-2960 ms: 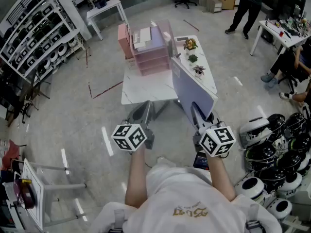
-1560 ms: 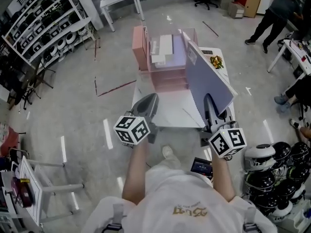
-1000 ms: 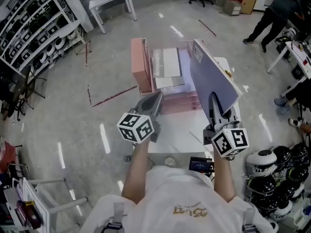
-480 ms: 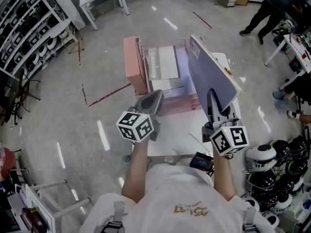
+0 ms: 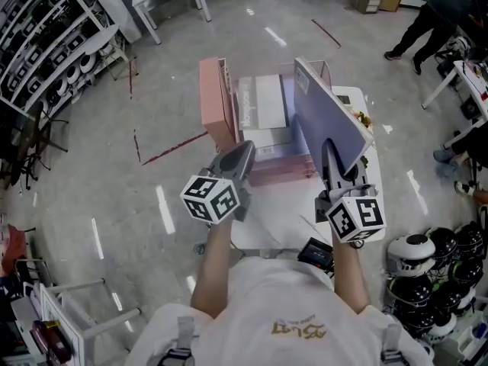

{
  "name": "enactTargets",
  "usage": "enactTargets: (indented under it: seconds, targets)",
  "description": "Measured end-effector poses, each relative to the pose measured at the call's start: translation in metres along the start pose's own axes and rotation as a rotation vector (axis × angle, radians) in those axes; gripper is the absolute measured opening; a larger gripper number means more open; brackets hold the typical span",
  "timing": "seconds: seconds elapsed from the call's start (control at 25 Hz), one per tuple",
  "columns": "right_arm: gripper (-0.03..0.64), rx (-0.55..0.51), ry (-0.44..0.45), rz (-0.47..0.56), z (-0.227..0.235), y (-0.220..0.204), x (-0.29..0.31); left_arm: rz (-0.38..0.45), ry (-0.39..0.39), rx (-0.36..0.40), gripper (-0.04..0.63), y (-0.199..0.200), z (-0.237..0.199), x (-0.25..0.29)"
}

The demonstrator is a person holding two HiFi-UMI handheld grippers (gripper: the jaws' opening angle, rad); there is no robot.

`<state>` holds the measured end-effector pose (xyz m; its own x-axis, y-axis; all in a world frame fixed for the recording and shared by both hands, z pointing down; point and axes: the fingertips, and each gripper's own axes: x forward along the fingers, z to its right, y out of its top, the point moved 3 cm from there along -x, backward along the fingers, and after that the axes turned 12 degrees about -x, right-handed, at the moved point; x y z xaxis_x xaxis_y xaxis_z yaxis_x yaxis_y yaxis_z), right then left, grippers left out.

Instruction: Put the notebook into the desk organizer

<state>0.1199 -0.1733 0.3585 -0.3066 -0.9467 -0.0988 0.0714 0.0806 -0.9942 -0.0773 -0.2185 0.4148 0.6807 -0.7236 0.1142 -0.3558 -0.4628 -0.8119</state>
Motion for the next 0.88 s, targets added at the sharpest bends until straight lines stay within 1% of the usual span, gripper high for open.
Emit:
enactTargets:
  seconds: [0.12,0.44,0.6,0.88]
  targets:
    - [0.041,-0.004,0.004,-0.001,0.0,-0.002,0.006,0.005,-0.006,-0.01,0.017,0.003,-0.002,0.001]
    - [0.041,-0.042,0.005,-0.001,0.005,0.0,0.024,0.022,-0.011,0.005,0.017,0.017,-0.001,0.007]
    - [0.041,-0.069,0.003,-0.006,0.006,-0.002,0.033,-0.008,-0.023,-0.005,0.017,0.021,-0.005,0.01]
    - [0.041,-0.168,0.017,-0.024,-0.001,-0.008,0.049,-0.018,-0.053,-0.041,0.017,0.022,-0.006,0.01]
